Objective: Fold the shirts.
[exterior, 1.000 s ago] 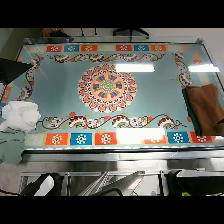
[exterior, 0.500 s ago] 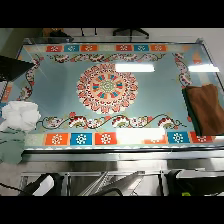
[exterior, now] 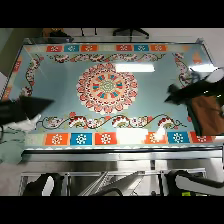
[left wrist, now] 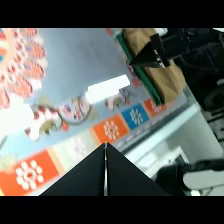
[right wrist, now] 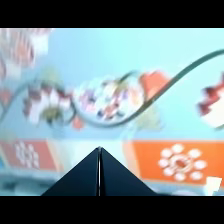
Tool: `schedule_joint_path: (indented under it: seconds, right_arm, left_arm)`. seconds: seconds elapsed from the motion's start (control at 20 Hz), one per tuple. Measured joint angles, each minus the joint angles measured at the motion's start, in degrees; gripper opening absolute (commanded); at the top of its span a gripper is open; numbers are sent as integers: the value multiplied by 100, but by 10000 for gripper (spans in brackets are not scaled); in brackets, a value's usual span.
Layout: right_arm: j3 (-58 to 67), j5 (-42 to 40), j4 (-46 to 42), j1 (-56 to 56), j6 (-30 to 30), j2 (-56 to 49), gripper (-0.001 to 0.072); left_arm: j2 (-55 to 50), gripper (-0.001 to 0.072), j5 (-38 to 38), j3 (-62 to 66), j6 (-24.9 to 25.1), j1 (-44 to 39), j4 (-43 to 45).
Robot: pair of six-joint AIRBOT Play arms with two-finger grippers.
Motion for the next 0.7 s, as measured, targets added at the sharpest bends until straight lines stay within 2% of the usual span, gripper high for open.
schedule_joint_path:
  seconds: [0.15, 0.3, 0.7]
  right_arm:
    - [-1196, -461, 15, 929, -98, 634, 13]
    - [-1757, -699, 20, 1309, -168, 946, 14]
    - [-2055, -804, 44, 1513, -236, 1099, 14]
  left_arm:
    - [953, 14, 219, -1388, -210, -315, 122]
    - [1661, 15, 525, -2393, -407, -614, 168]
    - [2398, 15, 935, -3327, -658, -1003, 184]
